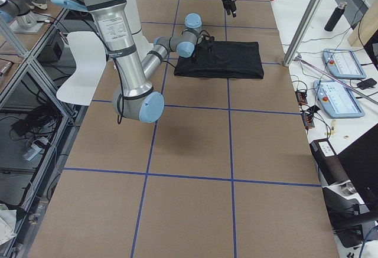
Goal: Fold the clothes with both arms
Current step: 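Draw the left gripper back while the right gripper moves to the side edge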
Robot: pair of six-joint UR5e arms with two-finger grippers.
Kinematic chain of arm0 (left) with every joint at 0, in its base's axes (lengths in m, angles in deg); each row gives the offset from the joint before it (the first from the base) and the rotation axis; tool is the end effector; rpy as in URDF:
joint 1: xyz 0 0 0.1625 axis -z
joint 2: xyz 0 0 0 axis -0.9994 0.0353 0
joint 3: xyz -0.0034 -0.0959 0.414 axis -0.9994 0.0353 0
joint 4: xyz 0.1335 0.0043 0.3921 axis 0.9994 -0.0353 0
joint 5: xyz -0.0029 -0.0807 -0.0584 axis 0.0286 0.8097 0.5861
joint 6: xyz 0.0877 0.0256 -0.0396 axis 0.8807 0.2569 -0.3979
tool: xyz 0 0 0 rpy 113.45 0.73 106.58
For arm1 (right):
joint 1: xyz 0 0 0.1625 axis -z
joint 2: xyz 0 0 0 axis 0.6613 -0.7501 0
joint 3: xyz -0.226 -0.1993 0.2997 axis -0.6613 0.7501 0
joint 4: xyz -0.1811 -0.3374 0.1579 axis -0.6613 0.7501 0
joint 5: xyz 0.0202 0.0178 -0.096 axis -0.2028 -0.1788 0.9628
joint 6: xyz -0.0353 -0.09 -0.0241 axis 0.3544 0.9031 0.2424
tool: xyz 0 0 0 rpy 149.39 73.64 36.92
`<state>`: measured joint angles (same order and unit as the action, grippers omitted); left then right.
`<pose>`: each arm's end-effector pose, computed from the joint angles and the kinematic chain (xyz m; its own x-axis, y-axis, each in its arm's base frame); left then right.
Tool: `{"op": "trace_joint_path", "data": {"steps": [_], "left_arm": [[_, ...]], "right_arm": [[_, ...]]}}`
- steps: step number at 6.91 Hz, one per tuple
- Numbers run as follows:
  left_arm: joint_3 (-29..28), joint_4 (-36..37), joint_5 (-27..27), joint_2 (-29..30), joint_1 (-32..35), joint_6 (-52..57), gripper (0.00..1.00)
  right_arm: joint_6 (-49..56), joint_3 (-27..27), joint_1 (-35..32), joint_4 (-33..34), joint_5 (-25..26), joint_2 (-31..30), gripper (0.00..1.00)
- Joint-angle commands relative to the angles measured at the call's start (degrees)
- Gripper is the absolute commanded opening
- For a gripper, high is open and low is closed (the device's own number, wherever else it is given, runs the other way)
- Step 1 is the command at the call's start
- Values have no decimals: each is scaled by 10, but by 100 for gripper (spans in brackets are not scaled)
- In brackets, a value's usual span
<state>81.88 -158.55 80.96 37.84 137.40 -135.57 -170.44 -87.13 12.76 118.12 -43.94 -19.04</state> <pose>0.3435 -0.5526 0.3011 0.3358 -0.2934 -0.8951 0.4895 0.8662 -0.1003 -0.4790 -0.3792 0.2413 0.5238 0.1321 0.8416 -0.1645 0.9850 -0.0522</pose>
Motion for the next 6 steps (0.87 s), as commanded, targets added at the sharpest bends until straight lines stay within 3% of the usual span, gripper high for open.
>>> {"op": "trace_joint_path", "data": {"steps": [1, 3, 4, 6], "left_arm": [[29, 1, 1, -33, 1, 1, 100], [74, 1, 1, -85, 0, 46, 100], [77, 1, 2, -91, 0, 46, 100], [76, 1, 1, -91, -1, 48, 100]], "right_arm": [[88, -12, 63, 115, 99, 24, 98], [150, -6, 99, 141, 158, 24, 95], [184, -3, 103, 160, 167, 25, 87], [220, 12, 103, 167, 168, 25, 82]]}}
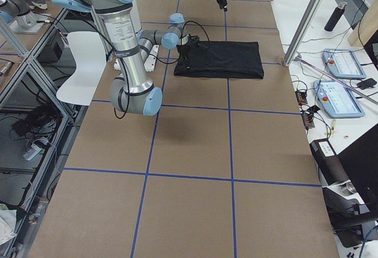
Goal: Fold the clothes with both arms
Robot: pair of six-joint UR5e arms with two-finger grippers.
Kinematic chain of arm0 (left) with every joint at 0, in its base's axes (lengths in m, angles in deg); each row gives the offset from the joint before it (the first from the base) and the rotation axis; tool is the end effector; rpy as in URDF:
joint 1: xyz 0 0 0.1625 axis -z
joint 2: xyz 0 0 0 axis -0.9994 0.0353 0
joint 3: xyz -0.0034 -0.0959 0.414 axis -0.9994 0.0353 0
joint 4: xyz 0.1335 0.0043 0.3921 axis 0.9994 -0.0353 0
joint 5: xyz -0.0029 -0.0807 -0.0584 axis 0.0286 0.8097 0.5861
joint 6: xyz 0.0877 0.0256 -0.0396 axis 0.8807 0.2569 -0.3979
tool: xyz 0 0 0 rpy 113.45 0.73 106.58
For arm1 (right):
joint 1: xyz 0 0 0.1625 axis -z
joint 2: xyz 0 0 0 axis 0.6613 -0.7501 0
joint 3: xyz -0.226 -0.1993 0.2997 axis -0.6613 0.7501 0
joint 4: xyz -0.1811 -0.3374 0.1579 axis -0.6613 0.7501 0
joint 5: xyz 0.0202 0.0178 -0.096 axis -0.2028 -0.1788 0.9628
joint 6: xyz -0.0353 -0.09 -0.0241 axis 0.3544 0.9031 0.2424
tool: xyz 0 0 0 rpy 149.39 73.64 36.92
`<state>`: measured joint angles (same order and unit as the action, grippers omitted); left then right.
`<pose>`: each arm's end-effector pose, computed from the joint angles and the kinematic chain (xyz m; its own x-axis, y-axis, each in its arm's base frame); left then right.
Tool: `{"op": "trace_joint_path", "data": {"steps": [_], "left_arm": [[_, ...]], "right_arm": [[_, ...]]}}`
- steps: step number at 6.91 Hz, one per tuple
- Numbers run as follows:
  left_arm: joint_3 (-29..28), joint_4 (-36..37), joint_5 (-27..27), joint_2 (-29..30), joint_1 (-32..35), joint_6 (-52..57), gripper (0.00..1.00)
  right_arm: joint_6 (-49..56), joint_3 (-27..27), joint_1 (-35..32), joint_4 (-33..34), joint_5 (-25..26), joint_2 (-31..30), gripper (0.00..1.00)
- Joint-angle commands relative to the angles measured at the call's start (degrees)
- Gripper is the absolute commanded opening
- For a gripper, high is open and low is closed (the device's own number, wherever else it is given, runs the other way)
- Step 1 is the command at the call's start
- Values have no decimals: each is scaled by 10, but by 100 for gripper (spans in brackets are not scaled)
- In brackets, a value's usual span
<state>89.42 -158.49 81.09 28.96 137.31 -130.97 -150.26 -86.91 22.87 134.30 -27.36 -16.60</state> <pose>0.3080 -0.5094 0.3350 0.3883 -0.2388 -0.8901 0.4584 0.8879 -0.0383 -0.5398 -0.3197 0.2591 0.7684 -0.2429 0.5921 0.0666 0.9505 0.3035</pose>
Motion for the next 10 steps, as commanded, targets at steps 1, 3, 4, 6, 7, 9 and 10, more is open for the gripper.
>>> {"op": "trace_joint_path", "data": {"steps": [1, 3, 4, 6, 7, 9, 10], "left_arm": [[0, 0, 0, -2, 0, 3, 100], [-2, 0, 1, -3, 0, 4, 100], [-2, -1, 1, -3, 0, 4, 100], [-2, -1, 1, -3, 0, 4, 100], [-2, -1, 1, -2, -1, 4, 100], [-1, -1, 1, -2, -2, 4, 100], [-3, -1, 1, -1, -3, 4, 100]], "right_arm": [[29, 20, 3, 4, 3, 5, 82], [47, 32, 7, 4, 4, 9, 74], [49, 32, 7, 3, 3, 9, 60], [90, 32, 0, 3, 4, 7, 54], [93, 32, -5, 3, 3, 5, 54], [95, 34, -13, 3, 1, 1, 54], [97, 32, -16, 3, -5, 2, 54]]}}
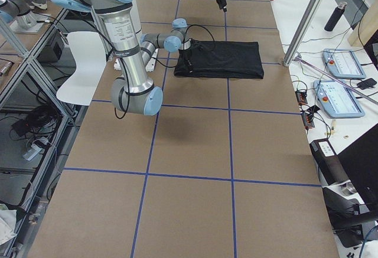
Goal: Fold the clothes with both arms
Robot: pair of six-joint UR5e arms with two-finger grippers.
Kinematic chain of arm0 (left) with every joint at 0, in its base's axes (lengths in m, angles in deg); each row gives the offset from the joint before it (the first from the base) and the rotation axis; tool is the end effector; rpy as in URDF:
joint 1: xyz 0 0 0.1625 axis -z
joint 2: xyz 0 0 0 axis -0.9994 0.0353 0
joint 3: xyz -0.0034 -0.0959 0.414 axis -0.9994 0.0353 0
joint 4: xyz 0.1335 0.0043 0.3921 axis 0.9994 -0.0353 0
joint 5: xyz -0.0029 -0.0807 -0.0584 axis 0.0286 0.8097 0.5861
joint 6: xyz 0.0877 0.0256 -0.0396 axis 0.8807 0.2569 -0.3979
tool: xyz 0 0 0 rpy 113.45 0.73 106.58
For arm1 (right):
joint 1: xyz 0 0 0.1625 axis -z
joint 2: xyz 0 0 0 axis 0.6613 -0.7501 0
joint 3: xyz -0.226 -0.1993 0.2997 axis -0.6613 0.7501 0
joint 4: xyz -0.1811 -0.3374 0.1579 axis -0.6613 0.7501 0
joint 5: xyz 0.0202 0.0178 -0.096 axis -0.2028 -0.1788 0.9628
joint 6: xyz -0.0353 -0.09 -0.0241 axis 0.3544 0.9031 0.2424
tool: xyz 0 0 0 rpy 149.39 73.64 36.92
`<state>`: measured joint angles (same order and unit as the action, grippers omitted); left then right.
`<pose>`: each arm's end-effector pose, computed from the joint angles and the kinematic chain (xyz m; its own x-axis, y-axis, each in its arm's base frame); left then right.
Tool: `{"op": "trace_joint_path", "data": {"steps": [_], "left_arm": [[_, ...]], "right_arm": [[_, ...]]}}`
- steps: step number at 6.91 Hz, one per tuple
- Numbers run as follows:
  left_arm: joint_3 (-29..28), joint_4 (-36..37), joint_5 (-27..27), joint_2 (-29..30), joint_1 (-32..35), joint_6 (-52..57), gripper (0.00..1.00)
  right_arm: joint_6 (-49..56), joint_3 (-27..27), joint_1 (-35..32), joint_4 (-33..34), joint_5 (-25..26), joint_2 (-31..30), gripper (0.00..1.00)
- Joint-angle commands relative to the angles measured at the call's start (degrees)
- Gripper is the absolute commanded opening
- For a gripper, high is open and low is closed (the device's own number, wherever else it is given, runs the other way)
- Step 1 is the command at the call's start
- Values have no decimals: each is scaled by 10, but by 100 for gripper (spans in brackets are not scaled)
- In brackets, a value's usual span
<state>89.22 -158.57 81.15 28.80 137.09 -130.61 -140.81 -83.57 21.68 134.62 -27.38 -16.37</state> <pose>0.3102 -0.5083 0.3381 0.3948 -0.2350 -0.8882 0.4518 0.8914 -0.0351 -0.5480 -0.3361 0.2818 0.7841 -0.3697 0.4985 0.1949 0.9093 0.3677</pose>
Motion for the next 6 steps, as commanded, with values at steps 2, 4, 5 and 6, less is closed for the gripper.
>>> {"op": "trace_joint_path", "data": {"steps": [2, 4, 5, 6], "left_arm": [[0, 0, 0, 1, -1, 0, 100], [2, 0, 0, 1, -1, -1, 100], [2, 0, 0, 1, -1, -1, 100], [2, 0, 0, 1, -1, -1, 100]], "right_arm": [[3, -5, -6, 0, -6, -13, 54], [9, -20, -8, -7, -6, -49, 54], [24, -39, -12, -6, -8, -57, 54], [25, -47, -23, -6, -25, -58, 54]]}}
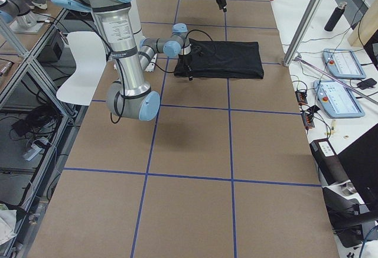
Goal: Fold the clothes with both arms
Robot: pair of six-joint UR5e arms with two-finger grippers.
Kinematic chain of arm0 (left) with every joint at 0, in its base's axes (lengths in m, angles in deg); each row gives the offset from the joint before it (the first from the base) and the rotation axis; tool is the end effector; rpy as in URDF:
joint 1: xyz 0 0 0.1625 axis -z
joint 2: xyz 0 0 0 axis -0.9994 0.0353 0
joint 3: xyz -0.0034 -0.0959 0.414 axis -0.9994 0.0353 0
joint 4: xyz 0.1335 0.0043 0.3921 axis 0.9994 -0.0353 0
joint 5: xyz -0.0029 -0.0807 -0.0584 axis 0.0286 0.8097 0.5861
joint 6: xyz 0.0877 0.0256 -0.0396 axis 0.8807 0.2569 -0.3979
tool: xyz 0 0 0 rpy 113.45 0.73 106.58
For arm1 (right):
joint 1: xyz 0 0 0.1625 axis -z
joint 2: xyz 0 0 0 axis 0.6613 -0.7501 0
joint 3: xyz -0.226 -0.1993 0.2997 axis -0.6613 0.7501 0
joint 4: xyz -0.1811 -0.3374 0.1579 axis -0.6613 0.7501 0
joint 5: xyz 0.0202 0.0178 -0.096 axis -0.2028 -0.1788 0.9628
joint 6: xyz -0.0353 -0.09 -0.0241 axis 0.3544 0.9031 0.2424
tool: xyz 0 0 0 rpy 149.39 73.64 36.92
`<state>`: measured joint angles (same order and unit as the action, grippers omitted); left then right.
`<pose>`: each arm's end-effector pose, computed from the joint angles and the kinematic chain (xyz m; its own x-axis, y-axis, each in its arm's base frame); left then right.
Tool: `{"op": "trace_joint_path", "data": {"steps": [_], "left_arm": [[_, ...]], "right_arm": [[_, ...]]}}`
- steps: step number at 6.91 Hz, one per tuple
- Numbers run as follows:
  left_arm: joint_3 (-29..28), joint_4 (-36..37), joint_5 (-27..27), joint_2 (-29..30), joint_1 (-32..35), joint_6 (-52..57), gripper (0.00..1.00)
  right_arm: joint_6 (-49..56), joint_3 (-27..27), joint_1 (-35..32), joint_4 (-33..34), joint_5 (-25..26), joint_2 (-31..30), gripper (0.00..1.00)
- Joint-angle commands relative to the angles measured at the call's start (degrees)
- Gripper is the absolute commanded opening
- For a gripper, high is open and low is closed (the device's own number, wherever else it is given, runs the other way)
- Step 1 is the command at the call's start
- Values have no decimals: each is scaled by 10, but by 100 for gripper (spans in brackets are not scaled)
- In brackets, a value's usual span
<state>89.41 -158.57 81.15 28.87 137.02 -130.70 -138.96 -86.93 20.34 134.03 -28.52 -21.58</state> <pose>0.3104 -0.5075 0.3358 0.3917 -0.2329 -0.8901 0.4512 0.8918 -0.0347 -0.5159 -0.3375 0.3112 0.7891 -0.3791 0.4833 0.2156 0.9077 0.3601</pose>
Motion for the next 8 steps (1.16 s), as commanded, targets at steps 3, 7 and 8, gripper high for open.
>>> {"op": "trace_joint_path", "data": {"steps": [3, 7, 8], "left_arm": [[-5, 0, 0, 0, -1, 1, 100], [-6, 0, 0, 0, -1, 1, 100], [-6, 0, 0, 0, -1, 1, 100]], "right_arm": [[5, 18, -20, 0, -38, 47, 67], [5, 103, -18, 1, -29, 120, 80], [5, 112, -18, 1, -27, 120, 80]]}}
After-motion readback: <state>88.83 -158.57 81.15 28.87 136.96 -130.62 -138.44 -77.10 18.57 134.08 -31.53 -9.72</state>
